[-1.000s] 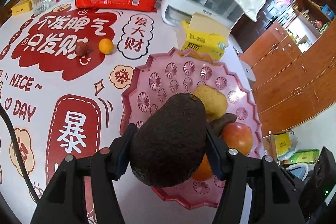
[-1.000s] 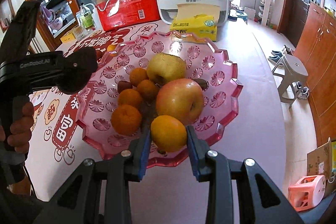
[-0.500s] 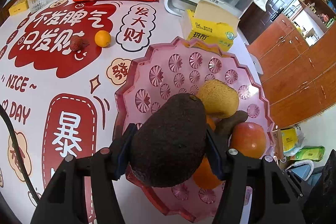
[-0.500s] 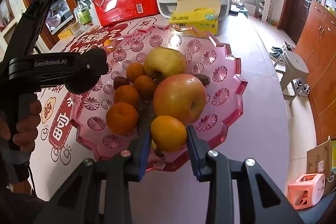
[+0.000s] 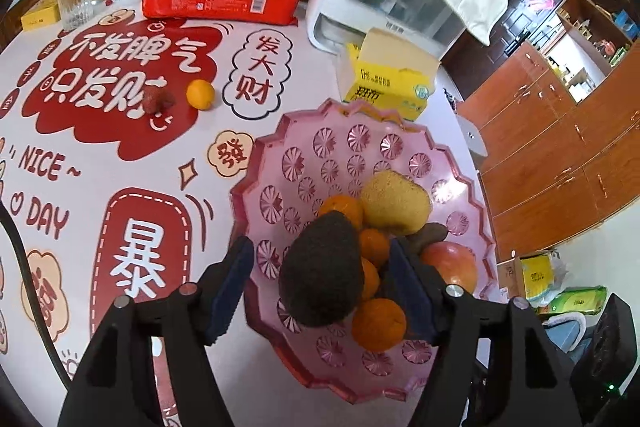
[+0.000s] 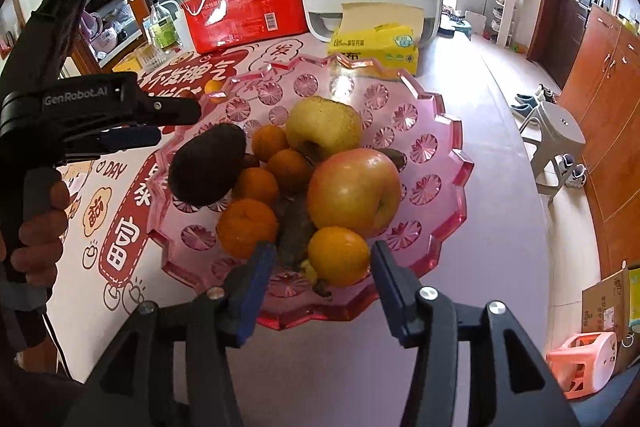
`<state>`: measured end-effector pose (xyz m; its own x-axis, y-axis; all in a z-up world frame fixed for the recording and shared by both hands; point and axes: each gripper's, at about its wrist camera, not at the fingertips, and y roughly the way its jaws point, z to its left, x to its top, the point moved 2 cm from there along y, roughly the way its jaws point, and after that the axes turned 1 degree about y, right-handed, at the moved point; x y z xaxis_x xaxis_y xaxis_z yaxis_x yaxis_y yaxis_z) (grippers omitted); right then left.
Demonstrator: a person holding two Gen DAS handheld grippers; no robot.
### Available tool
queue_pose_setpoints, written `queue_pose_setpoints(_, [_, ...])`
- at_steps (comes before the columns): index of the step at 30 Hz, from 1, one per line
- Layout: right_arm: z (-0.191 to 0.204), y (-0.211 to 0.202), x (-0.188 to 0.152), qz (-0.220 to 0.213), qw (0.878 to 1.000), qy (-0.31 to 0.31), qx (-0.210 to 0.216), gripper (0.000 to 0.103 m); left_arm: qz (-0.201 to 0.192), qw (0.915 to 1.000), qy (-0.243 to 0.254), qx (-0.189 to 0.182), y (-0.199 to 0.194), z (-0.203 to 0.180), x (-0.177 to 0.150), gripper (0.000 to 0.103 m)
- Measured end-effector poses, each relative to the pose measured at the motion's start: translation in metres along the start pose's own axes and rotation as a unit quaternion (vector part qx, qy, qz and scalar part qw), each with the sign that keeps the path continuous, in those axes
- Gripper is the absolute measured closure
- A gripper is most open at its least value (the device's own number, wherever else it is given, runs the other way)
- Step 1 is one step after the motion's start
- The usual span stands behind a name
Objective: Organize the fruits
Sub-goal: 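Lower the avocado and mandarin into the bowl and open both tools, then move both open tools back toward the last lychee and mandarin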
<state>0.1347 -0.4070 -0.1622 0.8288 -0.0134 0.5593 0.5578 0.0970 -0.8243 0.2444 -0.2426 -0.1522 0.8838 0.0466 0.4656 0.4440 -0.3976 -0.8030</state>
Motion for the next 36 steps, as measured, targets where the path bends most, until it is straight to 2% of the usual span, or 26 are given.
queue_pose_setpoints(6, [0.011, -0.009, -0.001, -0.007, 1.0, -0.005, 0.0, 0.048, -0.01, 0.9999, -0.007, 0.003, -0.02, 0.01, -0.006, 0.027])
queue_pose_setpoints(22, [0.056, -0.019, 0.0, -0.008, 1.0, 0.012, 0.016, 0.045, 0.009, 0.9993, -0.03, 0.019, -0.052, 0.074, -0.034, 0.027])
queue_pose_setpoints(29, [0.089, -0.015, 0.014, 0.005, 0.999, 0.027, 0.033, 0.045, 0.026, 0.999, -0.013, 0.033, -0.064, 0.108, -0.026, 0.027])
queue_pose_setpoints(36, [0.118, 0.0, 0.044, 0.02, 0.997, 0.059, 0.037, 0.044, 0.043, 0.9978, 0.026, 0.043, -0.074, 0.141, -0.002, 0.023])
